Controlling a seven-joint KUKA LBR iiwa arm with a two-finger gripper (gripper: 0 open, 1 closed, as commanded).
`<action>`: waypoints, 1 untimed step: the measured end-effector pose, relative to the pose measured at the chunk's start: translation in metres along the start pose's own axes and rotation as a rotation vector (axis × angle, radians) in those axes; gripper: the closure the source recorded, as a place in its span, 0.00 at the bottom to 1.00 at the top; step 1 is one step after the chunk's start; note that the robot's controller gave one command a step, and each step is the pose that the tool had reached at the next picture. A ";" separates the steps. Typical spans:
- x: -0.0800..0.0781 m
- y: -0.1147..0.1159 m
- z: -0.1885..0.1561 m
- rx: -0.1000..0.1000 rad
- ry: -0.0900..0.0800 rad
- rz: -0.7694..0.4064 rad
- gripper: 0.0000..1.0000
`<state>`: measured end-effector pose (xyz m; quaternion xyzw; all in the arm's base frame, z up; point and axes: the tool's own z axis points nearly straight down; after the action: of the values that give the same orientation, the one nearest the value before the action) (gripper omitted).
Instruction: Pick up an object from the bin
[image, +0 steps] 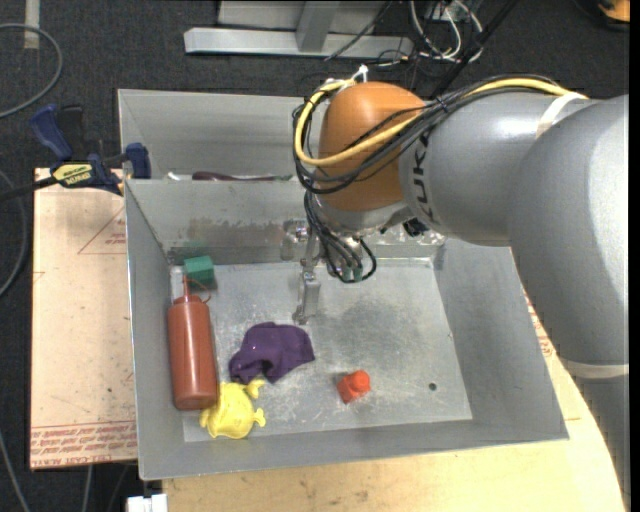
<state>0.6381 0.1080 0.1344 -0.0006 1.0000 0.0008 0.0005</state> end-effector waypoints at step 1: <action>0.030 -0.002 0.028 -0.001 -0.004 -0.053 0.00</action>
Offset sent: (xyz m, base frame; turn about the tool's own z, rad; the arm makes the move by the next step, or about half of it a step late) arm -0.0519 -0.0237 -0.0607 0.0345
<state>0.6077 0.1065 0.1063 -0.0269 0.9996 0.0011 0.0025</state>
